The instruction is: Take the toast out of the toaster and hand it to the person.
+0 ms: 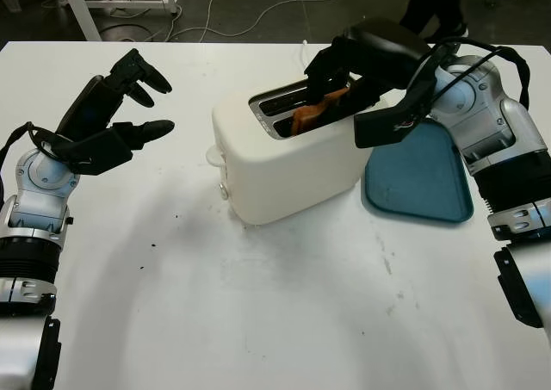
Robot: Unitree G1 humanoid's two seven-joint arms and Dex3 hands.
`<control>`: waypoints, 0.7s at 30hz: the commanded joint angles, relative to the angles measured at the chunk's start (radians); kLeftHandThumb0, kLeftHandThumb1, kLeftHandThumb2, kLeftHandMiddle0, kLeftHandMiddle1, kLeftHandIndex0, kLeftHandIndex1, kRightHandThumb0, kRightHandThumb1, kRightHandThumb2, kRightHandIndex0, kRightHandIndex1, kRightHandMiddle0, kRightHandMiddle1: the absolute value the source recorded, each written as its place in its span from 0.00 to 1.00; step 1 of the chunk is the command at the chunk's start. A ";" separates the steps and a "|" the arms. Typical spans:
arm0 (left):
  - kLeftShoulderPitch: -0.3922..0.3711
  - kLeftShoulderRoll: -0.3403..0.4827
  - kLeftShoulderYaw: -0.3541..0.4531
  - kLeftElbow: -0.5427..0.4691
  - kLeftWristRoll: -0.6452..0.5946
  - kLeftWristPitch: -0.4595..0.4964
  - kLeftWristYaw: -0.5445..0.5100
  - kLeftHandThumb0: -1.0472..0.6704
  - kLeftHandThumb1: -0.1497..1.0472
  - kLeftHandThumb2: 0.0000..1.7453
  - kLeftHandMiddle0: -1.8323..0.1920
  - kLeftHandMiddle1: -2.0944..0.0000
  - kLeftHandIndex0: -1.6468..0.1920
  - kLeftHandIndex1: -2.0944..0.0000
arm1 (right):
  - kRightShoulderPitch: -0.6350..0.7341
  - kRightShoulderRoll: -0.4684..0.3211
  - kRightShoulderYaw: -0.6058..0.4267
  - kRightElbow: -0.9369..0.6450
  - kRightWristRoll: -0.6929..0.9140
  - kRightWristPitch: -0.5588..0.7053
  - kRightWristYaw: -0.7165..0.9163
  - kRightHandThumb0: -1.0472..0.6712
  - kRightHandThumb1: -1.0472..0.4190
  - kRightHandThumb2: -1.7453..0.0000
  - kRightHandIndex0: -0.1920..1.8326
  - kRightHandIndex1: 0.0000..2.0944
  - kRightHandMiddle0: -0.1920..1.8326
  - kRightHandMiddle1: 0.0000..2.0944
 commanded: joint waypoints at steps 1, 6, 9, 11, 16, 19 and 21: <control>0.005 0.004 0.009 -0.003 0.000 -0.009 0.006 0.00 0.89 0.19 0.91 0.17 0.90 0.24 | 0.012 -0.018 0.022 0.007 -0.018 -0.023 0.029 0.30 0.09 0.89 0.64 0.78 0.59 0.64; 0.003 0.006 0.009 0.000 0.000 -0.010 0.004 0.00 0.89 0.19 0.91 0.18 0.90 0.24 | 0.010 -0.022 0.015 0.012 -0.027 -0.063 -0.019 0.35 0.09 0.85 0.64 0.83 0.53 0.83; 0.002 0.000 0.013 -0.002 -0.018 0.003 -0.009 0.00 0.89 0.18 0.91 0.18 0.90 0.24 | -0.002 -0.022 -0.010 0.000 -0.003 -0.033 -0.017 0.37 0.09 0.86 0.64 0.83 0.53 0.83; 0.004 -0.002 0.013 -0.010 -0.023 0.016 -0.012 0.00 0.89 0.17 0.91 0.18 0.90 0.24 | -0.016 -0.019 -0.029 0.007 0.017 -0.016 -0.015 0.38 0.09 0.87 0.63 0.83 0.52 0.83; 0.004 0.001 0.011 -0.010 -0.014 0.011 -0.006 0.00 0.89 0.18 0.91 0.19 0.90 0.25 | -0.091 -0.013 -0.094 0.102 0.084 0.007 -0.007 0.41 0.09 0.87 0.63 0.83 0.51 0.83; 0.004 0.000 0.012 -0.006 -0.016 0.007 -0.006 0.00 0.89 0.18 0.91 0.19 0.90 0.25 | -0.142 -0.008 -0.127 0.169 0.114 0.037 -0.013 0.42 0.09 0.87 0.61 0.83 0.51 0.83; 0.006 0.001 0.013 -0.010 -0.014 0.011 -0.006 0.00 0.89 0.18 0.91 0.18 0.90 0.25 | -0.179 -0.003 -0.151 0.236 0.142 0.035 -0.018 0.44 0.09 0.87 0.63 0.83 0.52 0.83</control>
